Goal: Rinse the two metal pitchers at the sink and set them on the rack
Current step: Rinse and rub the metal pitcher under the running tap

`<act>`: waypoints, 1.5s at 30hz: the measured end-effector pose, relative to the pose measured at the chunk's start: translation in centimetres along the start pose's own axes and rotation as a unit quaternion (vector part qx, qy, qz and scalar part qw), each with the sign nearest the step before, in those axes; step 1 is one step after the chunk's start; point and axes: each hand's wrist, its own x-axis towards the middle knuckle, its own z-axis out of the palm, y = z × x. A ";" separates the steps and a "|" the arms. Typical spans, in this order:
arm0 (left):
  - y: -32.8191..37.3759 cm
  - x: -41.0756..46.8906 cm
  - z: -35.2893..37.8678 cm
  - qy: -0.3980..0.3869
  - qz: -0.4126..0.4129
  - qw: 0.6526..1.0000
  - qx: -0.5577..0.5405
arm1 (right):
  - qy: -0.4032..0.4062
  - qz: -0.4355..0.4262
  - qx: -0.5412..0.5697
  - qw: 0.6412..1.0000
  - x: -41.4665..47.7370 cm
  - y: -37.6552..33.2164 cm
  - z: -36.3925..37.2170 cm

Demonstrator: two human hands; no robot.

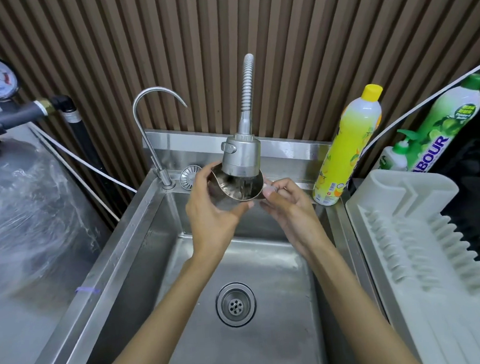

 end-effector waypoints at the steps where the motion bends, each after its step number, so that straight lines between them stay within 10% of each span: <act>1: 0.2 -0.2 -0.1 0.008 0.016 0.999 0.029 | 0.002 0.005 0.002 1.000 -0.1 0.3 0.0; 10: 0.5 -1.3 -0.3 0.000 -0.075 0.990 0.117 | 0.097 -0.005 -0.181 0.979 -1.5 -1.4 0.9; 16: -1.2 -1.6 0.4 -0.117 -0.210 0.966 -0.097 | 0.141 -0.133 -0.478 0.857 -2.6 -4.0 2.0; 23: -0.5 0.1 1.5 -0.079 -0.108 0.979 -0.151 | 0.073 -0.095 -0.223 0.967 -1.2 -2.6 0.9; 29: -0.5 0.5 0.5 -0.014 0.046 0.998 0.028 | 0.008 0.015 -0.006 1.000 0.0 0.5 0.3; 36: -0.4 -0.8 -0.3 -0.002 -0.018 0.989 0.146 | 0.042 0.022 -0.094 0.994 -0.9 0.5 0.1; 45: -1.4 -0.9 0.6 -0.127 -0.160 0.979 0.006 | 0.168 -0.103 -0.521 0.831 -1.8 -4.5 1.8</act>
